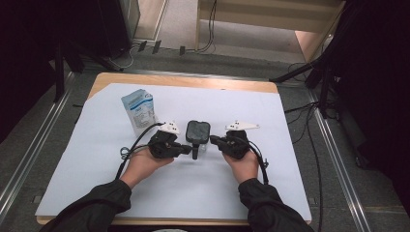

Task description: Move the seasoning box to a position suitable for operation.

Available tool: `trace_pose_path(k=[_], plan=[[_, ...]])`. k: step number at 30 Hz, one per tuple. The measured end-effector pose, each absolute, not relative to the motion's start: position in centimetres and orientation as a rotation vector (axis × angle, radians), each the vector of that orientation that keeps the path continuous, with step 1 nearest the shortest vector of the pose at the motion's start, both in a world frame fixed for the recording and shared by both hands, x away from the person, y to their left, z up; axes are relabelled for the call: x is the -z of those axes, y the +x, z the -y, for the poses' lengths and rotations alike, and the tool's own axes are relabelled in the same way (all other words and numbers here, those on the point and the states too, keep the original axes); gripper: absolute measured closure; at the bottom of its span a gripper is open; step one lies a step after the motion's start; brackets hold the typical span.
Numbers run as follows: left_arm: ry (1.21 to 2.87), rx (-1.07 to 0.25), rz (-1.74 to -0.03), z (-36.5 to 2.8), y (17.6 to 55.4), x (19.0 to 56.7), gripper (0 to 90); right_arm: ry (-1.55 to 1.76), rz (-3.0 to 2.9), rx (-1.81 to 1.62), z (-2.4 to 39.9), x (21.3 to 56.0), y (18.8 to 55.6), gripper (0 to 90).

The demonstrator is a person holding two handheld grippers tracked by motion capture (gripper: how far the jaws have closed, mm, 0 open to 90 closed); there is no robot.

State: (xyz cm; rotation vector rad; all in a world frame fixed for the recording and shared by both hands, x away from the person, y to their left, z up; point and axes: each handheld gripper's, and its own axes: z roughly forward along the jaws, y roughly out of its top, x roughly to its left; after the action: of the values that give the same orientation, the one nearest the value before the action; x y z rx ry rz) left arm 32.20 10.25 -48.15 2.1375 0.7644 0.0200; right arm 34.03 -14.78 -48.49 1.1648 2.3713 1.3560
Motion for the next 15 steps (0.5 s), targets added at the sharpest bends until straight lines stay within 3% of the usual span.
trace_pose_path(k=[15], plan=[[2.153,-0.033,-0.747,-9.13,32.52,48.28,90.0,1.167,-2.366,-1.356,14.78,48.76,34.95,90.0]])
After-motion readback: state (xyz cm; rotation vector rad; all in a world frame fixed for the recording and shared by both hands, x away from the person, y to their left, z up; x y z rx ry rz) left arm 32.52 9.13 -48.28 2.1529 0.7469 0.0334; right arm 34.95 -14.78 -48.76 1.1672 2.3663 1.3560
